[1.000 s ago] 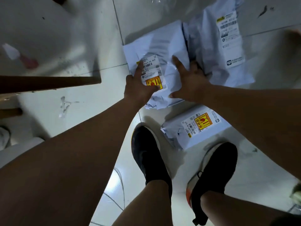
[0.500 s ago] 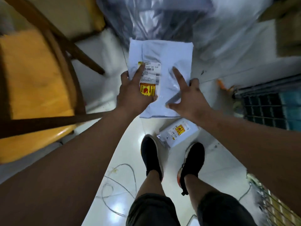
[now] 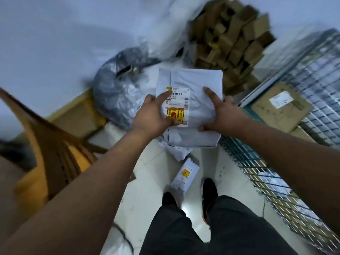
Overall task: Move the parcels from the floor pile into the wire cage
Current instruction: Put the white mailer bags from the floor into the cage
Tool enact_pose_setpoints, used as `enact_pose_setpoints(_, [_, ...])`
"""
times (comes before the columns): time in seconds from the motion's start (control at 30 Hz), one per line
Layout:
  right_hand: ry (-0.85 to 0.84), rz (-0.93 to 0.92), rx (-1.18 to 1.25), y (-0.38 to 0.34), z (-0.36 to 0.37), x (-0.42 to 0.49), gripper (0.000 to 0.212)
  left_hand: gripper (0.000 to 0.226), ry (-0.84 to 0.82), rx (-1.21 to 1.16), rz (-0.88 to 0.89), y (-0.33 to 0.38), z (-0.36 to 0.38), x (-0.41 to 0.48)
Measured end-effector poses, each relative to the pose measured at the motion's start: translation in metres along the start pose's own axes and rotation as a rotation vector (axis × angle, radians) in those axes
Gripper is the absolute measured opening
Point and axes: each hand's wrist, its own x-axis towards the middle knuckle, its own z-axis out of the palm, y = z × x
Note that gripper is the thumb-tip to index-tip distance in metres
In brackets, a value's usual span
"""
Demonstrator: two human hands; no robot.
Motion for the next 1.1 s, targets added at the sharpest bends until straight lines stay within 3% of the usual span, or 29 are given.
enact_pose_setpoints(0.17, [0.132, 0.123, 0.072, 0.028, -0.077, -0.057, 0.136, 0.096, -0.044, 0.028, 0.176, 0.086, -0.015, 0.017])
enact_pose_setpoints(0.33, [0.244, 0.258, 0.103, 0.073, -0.111, -0.119, 0.131, 0.062, -0.099, -0.025, 0.318, 0.163, 0.010, 0.030])
enact_pose_setpoints(0.67, [0.383, 0.509, 0.314, 0.177, -0.101, -0.221, 0.125, 0.081, -0.330, 0.116, 0.628, 0.280, 0.115, 0.022])
enact_pose_setpoints(0.83, [0.433, 0.587, 0.318, 0.251, -0.082, -0.235, 0.126, 0.094, -0.427, 0.112, 0.677, 0.329, 0.187, 0.020])
enact_pose_setpoints(1.1, [0.408, 0.640, 0.373, 0.398, -0.064, -0.229, 0.102, 0.086, -0.571, 0.220, 0.564, 0.399, 0.319, 0.034])
